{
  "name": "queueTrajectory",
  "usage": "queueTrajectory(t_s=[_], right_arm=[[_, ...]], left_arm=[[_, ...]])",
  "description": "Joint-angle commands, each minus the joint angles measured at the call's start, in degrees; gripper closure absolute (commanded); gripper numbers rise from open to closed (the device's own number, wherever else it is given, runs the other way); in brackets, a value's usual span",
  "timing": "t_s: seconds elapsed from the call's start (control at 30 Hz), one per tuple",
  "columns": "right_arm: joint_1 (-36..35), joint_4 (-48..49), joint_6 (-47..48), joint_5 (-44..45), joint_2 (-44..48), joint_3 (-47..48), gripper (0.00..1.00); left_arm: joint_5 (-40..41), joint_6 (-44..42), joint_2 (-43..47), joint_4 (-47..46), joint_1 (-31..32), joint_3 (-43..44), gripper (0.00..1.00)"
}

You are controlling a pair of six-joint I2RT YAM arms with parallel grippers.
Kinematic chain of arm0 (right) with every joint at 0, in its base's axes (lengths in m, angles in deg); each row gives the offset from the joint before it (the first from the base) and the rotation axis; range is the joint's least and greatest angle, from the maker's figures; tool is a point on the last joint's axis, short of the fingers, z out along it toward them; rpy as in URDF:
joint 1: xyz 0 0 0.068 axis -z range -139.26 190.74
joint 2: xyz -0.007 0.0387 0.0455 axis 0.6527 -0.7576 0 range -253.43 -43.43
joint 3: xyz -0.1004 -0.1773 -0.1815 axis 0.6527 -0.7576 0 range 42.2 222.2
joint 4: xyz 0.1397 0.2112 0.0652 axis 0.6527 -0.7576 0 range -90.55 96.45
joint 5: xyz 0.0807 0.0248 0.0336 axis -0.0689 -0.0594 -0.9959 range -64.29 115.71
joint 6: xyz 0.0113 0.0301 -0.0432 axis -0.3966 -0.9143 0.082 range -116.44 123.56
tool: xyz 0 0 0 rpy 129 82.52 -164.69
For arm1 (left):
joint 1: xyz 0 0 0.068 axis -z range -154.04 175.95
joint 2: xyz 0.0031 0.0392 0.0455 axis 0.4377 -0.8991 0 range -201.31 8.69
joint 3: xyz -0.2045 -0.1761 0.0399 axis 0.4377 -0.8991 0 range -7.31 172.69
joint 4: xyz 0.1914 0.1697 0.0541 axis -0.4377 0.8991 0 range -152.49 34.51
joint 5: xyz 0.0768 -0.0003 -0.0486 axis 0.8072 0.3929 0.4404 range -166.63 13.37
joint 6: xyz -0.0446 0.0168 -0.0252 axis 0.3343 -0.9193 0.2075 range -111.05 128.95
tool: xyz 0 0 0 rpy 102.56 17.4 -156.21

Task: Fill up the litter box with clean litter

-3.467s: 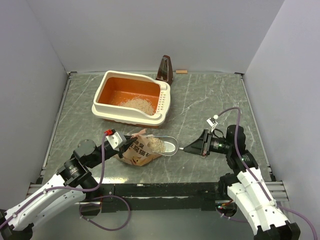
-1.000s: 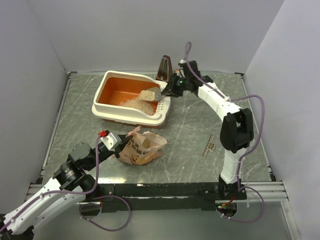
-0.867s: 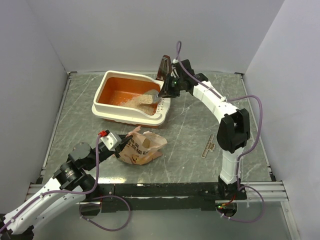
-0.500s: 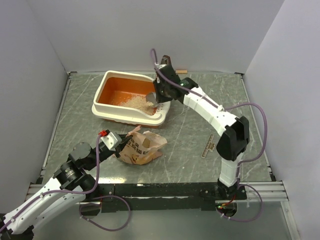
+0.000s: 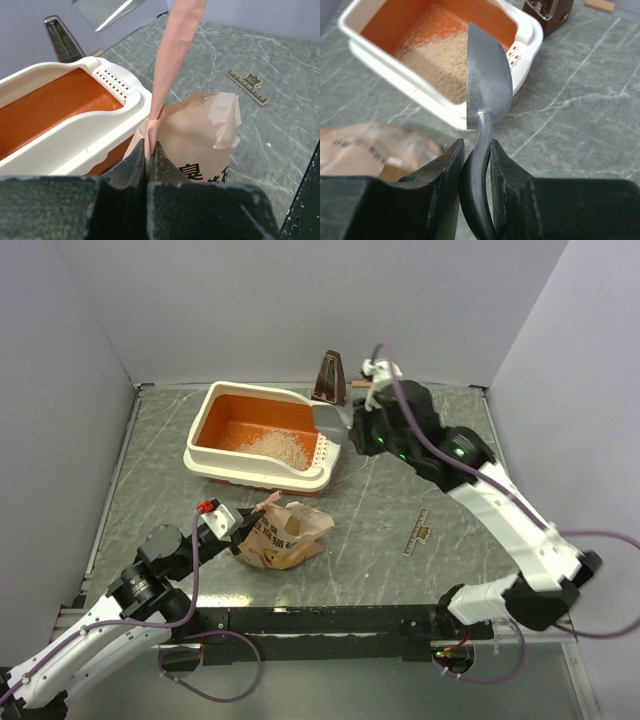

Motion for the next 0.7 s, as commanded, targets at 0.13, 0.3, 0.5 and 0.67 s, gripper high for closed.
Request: queueTrajectory(t_s=[0.13,0.3,0.5,0.67], right_arm=[[-0.13,-10.58,-2.13,-14.01,13.16,-5.80,1.00],[-0.13,-10.41,-2.93,-22.81,18.09,-13.43,1.00],[-0.30,-8.21,-2.93,-26.77,23.81,-17.93,1.00],[-0.65,-7.51,-3.19,-25.72,26.09,-17.41,1.00]], left_arm=[[0.45,-0.38,0.65,-7.97,0.21,1.71,0.99],[0.54,-0.38,1.09,-8.05,0.21,1.62,0.99],[0.36,-0.38,0.47,-7.88,0.21,1.80,0.99],[0.28,-0.46,0.38,-7.70,0.21,1.80,0.99]])
